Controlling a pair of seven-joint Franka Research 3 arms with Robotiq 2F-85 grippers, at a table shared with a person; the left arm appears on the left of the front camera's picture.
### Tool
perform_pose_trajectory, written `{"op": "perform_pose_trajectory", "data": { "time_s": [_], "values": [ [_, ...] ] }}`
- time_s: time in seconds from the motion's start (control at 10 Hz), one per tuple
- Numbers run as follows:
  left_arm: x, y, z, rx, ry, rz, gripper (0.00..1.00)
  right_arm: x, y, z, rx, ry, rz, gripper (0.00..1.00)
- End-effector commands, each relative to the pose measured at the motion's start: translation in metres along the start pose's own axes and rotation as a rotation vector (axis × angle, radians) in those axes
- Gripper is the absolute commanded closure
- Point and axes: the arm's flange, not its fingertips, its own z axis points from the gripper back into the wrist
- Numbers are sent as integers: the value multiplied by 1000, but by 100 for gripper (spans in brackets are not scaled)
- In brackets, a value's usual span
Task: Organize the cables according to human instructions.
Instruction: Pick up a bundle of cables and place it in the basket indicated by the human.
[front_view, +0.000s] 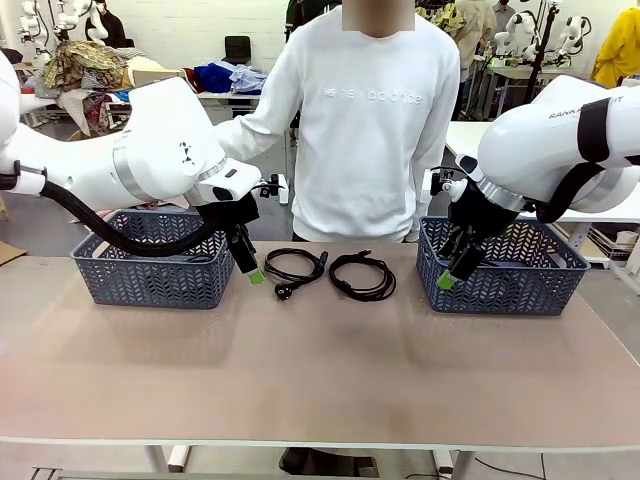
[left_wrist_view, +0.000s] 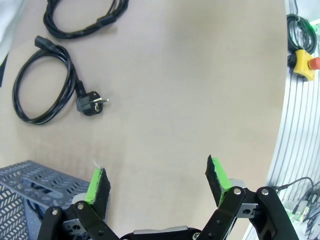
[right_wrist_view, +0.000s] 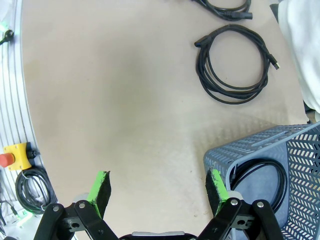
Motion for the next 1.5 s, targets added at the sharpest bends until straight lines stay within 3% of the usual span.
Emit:
{"op": "perform_pose_trajectory", "data": {
  "time_s": [0.0,0.8,1.4],
  "values": [
    [-1,-1,3,5,2,-4,0,2,0,2,-9,10,-10,0],
    [0,0,0,0,0,0,0,2,0,2,-9,10,-10,0],
    [67,11,-39,152,129,116,0,2,0,2,-9,10,-10,0]
  ]
}}
